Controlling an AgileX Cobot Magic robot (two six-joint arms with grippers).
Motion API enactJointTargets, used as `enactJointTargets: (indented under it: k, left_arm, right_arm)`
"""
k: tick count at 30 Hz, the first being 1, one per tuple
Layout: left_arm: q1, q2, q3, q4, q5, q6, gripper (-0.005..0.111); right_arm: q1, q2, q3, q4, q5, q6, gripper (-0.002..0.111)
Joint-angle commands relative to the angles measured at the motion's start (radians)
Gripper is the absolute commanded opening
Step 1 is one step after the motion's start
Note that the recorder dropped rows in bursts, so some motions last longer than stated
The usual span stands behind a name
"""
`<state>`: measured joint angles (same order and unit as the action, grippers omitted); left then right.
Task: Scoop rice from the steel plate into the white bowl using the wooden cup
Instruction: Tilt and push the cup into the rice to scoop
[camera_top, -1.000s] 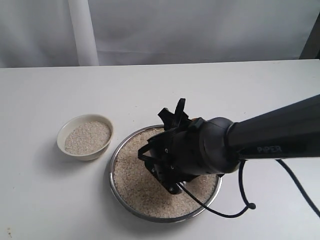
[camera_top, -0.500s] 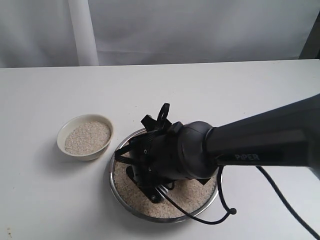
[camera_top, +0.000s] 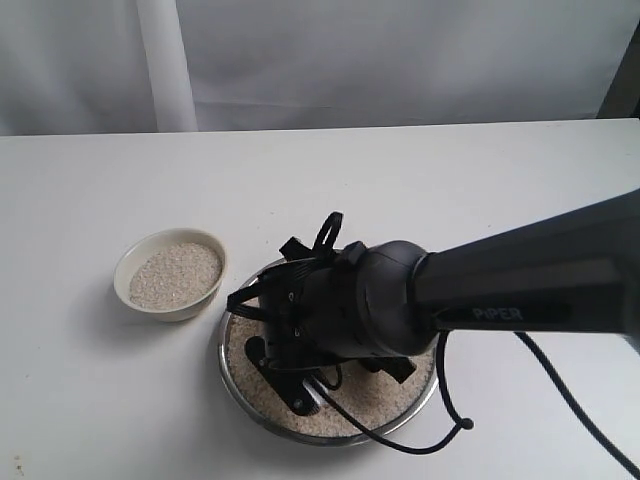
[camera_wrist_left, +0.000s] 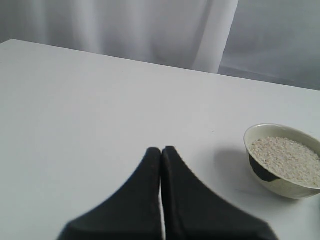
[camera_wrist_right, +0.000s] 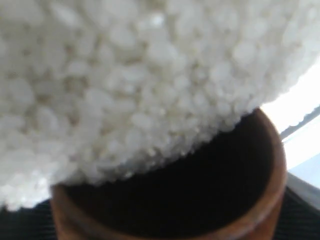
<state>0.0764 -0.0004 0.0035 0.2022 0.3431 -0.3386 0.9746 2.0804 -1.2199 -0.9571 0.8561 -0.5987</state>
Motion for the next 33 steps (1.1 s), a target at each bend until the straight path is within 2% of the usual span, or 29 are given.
enactJointTargets:
  k: [1, 26, 33]
  left_arm:
    - [-0.006, 0.0, -0.004, -0.006, -0.006, -0.001, 0.0]
    - [-0.006, 0.0, -0.004, -0.006, -0.006, -0.001, 0.0]
    - [-0.006, 0.0, -0.004, -0.006, -0.006, -0.001, 0.0]
  right_arm:
    - [0.005, -0.002, -0.004, 0.087, -0.066, 0.005, 0.0]
    - [0.0, -0.002, -0.004, 0.2, -0.18, 0.192, 0.0]
    - [-0.039, -0.01, -0.004, 0.275, -0.204, 0.225, 0.0]
